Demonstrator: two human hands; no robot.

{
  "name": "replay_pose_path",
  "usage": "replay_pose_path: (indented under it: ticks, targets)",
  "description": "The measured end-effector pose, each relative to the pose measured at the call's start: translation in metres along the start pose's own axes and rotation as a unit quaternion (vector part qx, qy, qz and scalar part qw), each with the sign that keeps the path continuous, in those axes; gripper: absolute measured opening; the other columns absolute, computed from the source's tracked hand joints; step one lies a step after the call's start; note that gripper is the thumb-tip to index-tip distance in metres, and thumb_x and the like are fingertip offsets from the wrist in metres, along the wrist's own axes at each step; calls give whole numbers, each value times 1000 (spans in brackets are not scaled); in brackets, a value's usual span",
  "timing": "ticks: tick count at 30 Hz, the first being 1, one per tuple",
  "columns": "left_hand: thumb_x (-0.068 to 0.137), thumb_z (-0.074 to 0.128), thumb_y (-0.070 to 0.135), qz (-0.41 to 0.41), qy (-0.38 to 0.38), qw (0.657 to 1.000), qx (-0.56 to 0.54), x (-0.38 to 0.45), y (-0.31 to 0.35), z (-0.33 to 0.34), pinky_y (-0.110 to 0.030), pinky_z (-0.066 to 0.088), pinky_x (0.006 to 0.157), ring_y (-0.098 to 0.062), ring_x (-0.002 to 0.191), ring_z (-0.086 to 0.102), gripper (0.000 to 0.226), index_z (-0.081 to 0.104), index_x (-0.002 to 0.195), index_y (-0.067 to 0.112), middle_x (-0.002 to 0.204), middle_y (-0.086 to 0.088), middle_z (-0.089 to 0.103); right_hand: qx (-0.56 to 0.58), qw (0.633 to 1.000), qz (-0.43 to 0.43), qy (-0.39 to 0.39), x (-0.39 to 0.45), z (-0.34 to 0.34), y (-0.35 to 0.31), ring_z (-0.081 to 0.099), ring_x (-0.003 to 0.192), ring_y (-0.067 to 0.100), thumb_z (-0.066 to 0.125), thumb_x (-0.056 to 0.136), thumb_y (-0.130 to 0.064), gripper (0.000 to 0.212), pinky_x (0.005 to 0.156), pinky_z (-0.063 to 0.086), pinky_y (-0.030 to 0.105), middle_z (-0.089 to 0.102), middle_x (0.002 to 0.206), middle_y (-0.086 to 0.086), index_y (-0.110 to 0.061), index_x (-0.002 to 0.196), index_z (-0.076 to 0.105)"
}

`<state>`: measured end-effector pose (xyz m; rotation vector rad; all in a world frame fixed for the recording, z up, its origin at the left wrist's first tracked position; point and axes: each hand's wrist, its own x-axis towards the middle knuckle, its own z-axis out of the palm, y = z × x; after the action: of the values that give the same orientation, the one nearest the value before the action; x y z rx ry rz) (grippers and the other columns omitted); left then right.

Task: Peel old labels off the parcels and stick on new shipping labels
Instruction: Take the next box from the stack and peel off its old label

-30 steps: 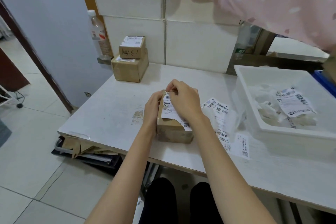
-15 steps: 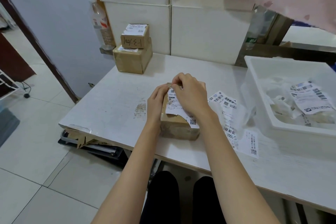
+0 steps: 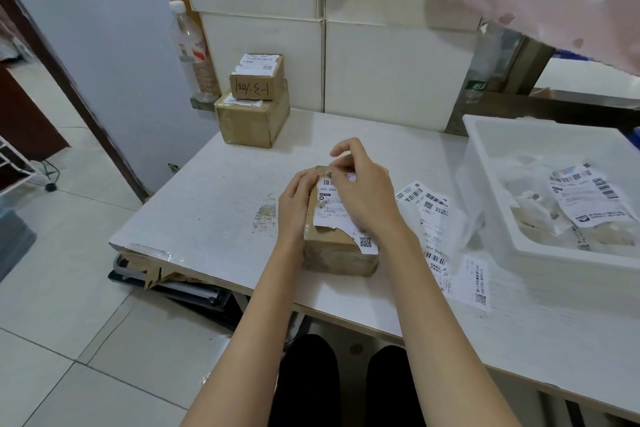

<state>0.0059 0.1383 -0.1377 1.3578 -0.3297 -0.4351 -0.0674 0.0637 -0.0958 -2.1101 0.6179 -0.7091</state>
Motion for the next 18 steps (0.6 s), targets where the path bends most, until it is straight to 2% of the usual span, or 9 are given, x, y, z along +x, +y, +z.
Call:
replay_pose_path:
  ticks: [3, 7, 11, 13, 15, 16, 18]
  targets:
    - [101, 50, 16, -1, 3, 1000, 1, -1, 1, 0, -9, 46, 59, 7, 67, 63, 19, 67, 103, 9, 84, 9, 68, -49, 998, -25, 6, 2, 2, 1, 57, 91, 17, 51, 89, -7, 12, 97, 42, 43, 63, 89, -4, -19, 90, 54]
    - [101, 50, 16, -6, 2, 1000, -2, -2, 3, 1, -10, 47, 58, 8, 66, 63, 17, 67, 99, 12, 79, 13, 69, -55, 998, -14, 0, 3, 2, 1, 55, 86, 20, 51, 91, -11, 9, 95, 42, 39, 61, 86, 0, -15, 82, 53]
    - [101, 50, 17, -3, 3, 1000, 6, -2, 4, 1, -9, 47, 60, 7, 67, 64, 19, 68, 100, 12, 78, 13, 68, 23, 999, 32, -3, 1, 1, 2, 52, 84, 22, 55, 89, -24, 15, 77, 41, 32, 60, 79, 0, -18, 77, 50]
    - [100, 51, 18, -8, 3, 1000, -5, -2, 4, 1, -10, 48, 60, 4, 69, 65, 19, 68, 102, 10, 80, 10, 69, 39, 999, 26, 2, 0, 1, 4, 55, 91, 21, 57, 85, -18, 10, 79, 44, 34, 63, 84, -4, -26, 86, 53]
    - [100, 51, 18, -15, 2, 1000, -17, -3, 4, 1, -10, 48, 60, 5, 69, 65, 19, 68, 103, 10, 81, 10, 69, 51, 998, 22, -7, -1, -1, 3, 55, 107, 19, 58, 84, -14, 34, 90, 45, 35, 63, 101, -9, -34, 110, 53]
    - [100, 51, 17, -16, 3, 1000, -19, -3, 4, 1, -9, 48, 61, 6, 70, 65, 18, 68, 103, 10, 82, 10, 69, 53, 998, 23, -1, -1, -1, 4, 52, 113, 18, 60, 83, -13, 42, 93, 43, 34, 60, 109, -8, -33, 119, 51]
    - [100, 51, 15, -11, 8, 1000, -9, -2, 5, 1, -8, 46, 61, 9, 69, 63, 17, 68, 100, 11, 84, 11, 68, 22, 999, 20, 35, 0, 1, 5, 48, 115, 14, 63, 83, -13, 39, 92, 39, 27, 52, 116, -7, -23, 119, 51]
